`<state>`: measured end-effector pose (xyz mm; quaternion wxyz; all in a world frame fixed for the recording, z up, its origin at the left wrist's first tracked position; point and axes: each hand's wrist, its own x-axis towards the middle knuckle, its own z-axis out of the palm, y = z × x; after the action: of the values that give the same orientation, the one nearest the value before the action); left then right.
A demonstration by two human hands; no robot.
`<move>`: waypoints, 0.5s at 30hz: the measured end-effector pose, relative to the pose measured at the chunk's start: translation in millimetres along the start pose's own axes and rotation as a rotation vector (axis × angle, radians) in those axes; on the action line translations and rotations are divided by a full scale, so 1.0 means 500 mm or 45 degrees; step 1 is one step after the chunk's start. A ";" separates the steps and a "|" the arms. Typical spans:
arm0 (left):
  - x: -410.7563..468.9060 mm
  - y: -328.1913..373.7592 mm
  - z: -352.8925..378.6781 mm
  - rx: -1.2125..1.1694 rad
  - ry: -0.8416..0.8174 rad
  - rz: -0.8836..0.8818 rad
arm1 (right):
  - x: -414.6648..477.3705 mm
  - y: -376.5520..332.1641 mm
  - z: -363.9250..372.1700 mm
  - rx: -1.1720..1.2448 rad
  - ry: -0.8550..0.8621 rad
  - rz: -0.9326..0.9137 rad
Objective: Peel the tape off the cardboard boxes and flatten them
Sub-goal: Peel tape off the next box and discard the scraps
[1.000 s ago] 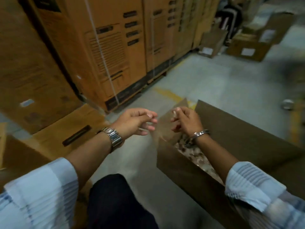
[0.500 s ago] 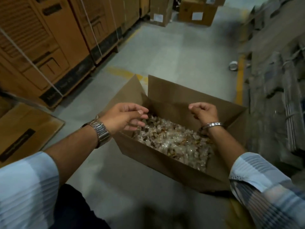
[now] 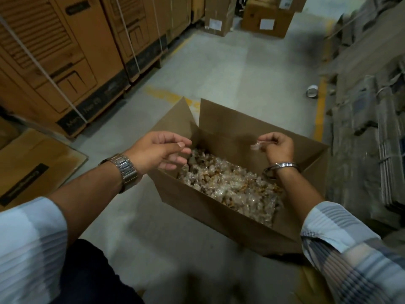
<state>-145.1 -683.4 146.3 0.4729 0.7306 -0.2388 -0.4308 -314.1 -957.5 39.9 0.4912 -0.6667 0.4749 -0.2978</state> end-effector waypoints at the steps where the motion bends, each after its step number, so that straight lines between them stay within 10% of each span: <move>1: -0.003 0.000 -0.002 0.002 0.007 0.003 | 0.000 -0.003 0.000 0.003 -0.005 -0.008; 15: -0.014 -0.001 -0.014 0.007 0.029 0.024 | -0.035 -0.053 0.042 0.078 -0.139 -0.031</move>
<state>-142.6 -674.4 149.8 0.4775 0.7346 -0.2414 -0.4172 -293.5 -931.9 59.1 0.5327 -0.6724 0.4299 -0.2815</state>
